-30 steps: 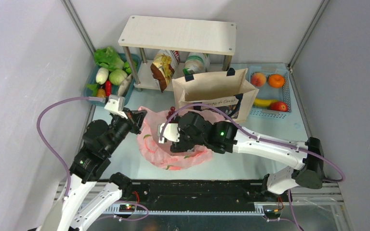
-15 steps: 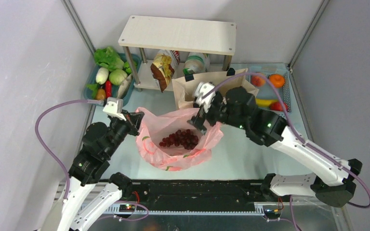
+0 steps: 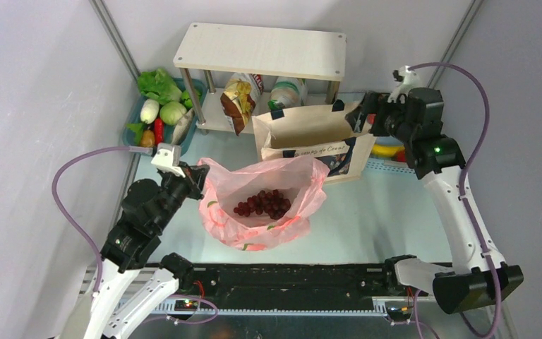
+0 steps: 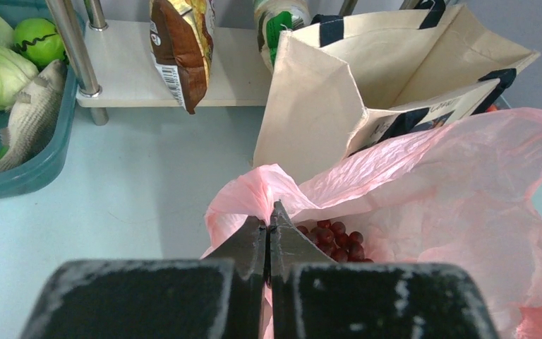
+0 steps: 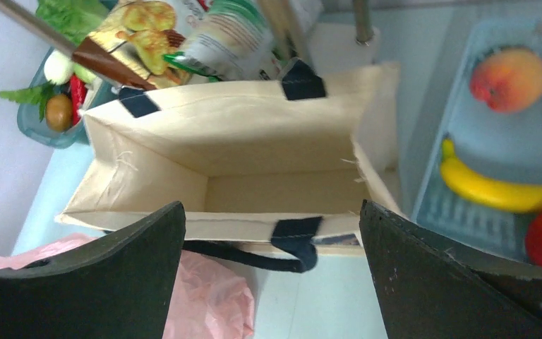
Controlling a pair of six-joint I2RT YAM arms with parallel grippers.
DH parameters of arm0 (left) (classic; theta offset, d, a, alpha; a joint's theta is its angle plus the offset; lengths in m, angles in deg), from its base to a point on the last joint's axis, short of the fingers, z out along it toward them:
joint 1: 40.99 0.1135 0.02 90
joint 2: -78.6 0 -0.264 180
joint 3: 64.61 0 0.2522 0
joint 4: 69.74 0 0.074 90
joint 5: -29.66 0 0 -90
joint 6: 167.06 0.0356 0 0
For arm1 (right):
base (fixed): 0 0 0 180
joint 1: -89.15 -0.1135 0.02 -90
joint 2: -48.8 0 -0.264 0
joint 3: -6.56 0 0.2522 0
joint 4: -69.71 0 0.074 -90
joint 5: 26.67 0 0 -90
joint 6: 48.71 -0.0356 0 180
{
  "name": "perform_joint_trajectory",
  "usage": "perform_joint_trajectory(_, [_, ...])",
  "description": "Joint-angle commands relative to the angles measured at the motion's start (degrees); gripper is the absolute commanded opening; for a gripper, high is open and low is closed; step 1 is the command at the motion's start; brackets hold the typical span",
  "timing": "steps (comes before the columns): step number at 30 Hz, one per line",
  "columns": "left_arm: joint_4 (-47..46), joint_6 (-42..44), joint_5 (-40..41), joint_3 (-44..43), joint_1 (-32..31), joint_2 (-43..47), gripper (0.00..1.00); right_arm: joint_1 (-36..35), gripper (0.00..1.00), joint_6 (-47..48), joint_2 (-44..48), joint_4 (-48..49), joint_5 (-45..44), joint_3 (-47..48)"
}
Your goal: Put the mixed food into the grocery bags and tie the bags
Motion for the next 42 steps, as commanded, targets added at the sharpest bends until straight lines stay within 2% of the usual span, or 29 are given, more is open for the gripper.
perform_joint_trajectory(1, [1.0,1.1,1.9,0.9,0.4,2.6,0.01,9.0,0.95,-6.0,1.9,3.3,7.9,-3.1])
perform_joint_trajectory(5, [2.1,1.7,2.3,3.2,0.5,5.0,0.01,15.8,0.97,-5.0,1.3,3.2,8.7,-4.7])
perform_joint_trajectory(9, [2.1,1.1,3.6,5.7,0.4,7.2,0.00,21.0,0.98,-5.4,-0.9,-0.3,0.3,-4.7])
perform_joint_trajectory(13, [2.1,-0.1,3.1,6.9,0.4,7.4,0.00,24.4,0.99,-12.9,-4.7,-0.8,-5.9,-4.8])
perform_joint_trajectory(17, [2.1,-1.0,3.6,7.0,0.4,6.5,0.00,24.8,0.96,-22.7,-10.7,0.0,-10.6,-4.4])
perform_joint_trajectory(19, [2.1,-1.0,3.7,7.0,0.5,6.5,0.00,24.8,0.94,-28.8,-15.8,-2.0,-14.7,-2.7])
perform_joint_trajectory(23, [2.0,-0.7,4.1,7.1,0.4,8.2,0.00,24.8,0.92,-35.3,-23.5,-8.8,-20.1,1.8])
perform_joint_trajectory(29, [1.5,-0.5,4.3,7.7,0.4,12.4,0.00,24.0,0.90,-38.3,-35.4,-11.6,-17.6,8.1])
perform_joint_trajectory(33, [1.2,-0.5,3.5,7.9,0.5,13.4,0.00,22.1,0.90,-40.1,-42.1,-14.7,-19.5,13.6])
perform_joint_trajectory(37, [1.1,-0.3,2.8,8.0,0.4,13.2,0.00,20.8,0.90,-42.4,-47.1,-16.6,-19.5,17.9])
perform_joint_trajectory(42, [1.1,-0.1,2.7,8.0,0.4,13.3,0.00,19.9,0.89,-45.9,-50.7,-16.3,-20.7,18.5])
